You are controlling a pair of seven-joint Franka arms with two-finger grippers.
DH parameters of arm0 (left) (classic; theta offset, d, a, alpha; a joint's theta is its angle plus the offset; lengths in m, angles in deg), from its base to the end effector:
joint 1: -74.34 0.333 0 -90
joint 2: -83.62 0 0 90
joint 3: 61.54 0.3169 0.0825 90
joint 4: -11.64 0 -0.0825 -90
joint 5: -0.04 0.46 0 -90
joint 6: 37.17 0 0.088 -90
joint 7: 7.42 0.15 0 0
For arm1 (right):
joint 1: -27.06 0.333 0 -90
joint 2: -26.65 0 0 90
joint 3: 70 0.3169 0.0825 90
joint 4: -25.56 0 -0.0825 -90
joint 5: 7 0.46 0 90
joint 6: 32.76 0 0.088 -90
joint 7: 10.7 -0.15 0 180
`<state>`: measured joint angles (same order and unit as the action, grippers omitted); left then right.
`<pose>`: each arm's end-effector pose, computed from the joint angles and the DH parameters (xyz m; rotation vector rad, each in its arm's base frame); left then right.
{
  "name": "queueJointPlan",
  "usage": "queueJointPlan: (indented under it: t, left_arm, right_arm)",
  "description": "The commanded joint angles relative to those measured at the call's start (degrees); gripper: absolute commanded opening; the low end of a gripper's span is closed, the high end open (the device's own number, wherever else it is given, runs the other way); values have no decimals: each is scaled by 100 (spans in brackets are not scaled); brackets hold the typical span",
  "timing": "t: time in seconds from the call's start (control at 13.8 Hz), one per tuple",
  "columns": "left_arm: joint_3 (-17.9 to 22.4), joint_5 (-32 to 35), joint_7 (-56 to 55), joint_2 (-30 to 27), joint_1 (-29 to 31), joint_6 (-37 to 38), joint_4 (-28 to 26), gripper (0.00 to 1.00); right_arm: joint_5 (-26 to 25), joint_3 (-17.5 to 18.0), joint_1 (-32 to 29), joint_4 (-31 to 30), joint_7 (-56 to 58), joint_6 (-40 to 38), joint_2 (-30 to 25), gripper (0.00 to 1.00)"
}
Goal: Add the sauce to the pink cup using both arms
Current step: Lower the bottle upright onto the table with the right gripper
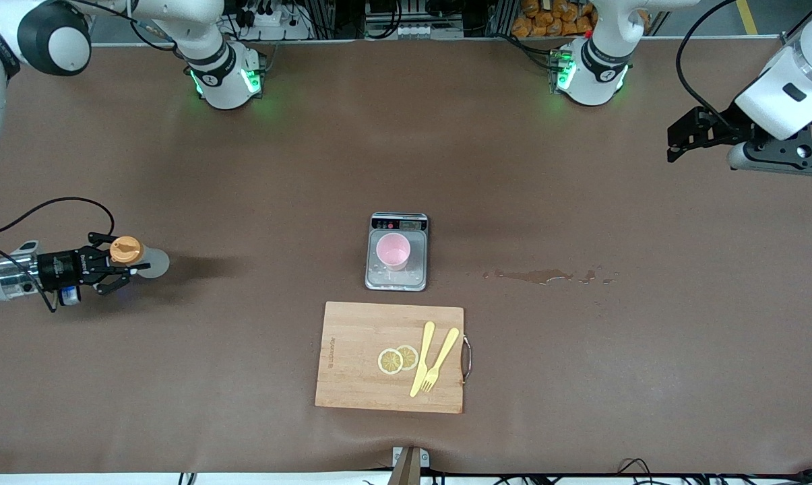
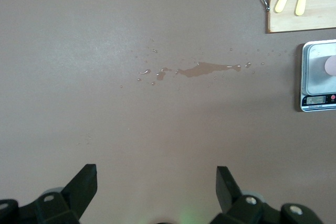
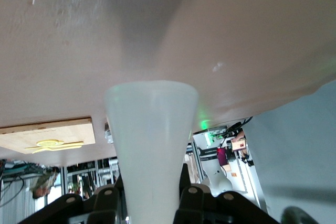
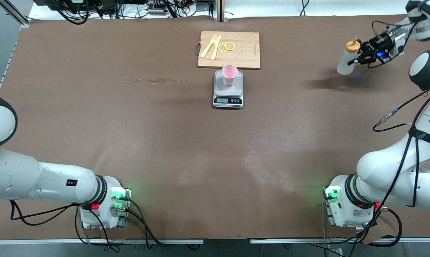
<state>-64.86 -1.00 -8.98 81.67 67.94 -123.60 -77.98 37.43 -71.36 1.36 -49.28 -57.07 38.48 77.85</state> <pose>0.6033 -0.1067 0.6018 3.1194 -0.2239 -0.0363 0.6564 -0.1987 0.1423 -1.6767 1.4406 1.2878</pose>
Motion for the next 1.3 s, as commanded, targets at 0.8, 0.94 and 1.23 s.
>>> queueJointPlan:
  t: [0.8, 0.94, 1.23]
  left_arm:
    - [-29, 95, -73, -16, 25, -85, 32, 100]
    - [-20, 95, -73, -16, 25, -85, 32, 100]
    - [-29, 95, -73, -7, 16, -85, 24, 100]
  right_arm:
    - [224, 101, -559, -49, 973, -164, 848, 78]
    - [224, 101, -523, -13, 955, -155, 839, 100]
    - [198, 101, -523, 144, 859, -164, 726, 100]
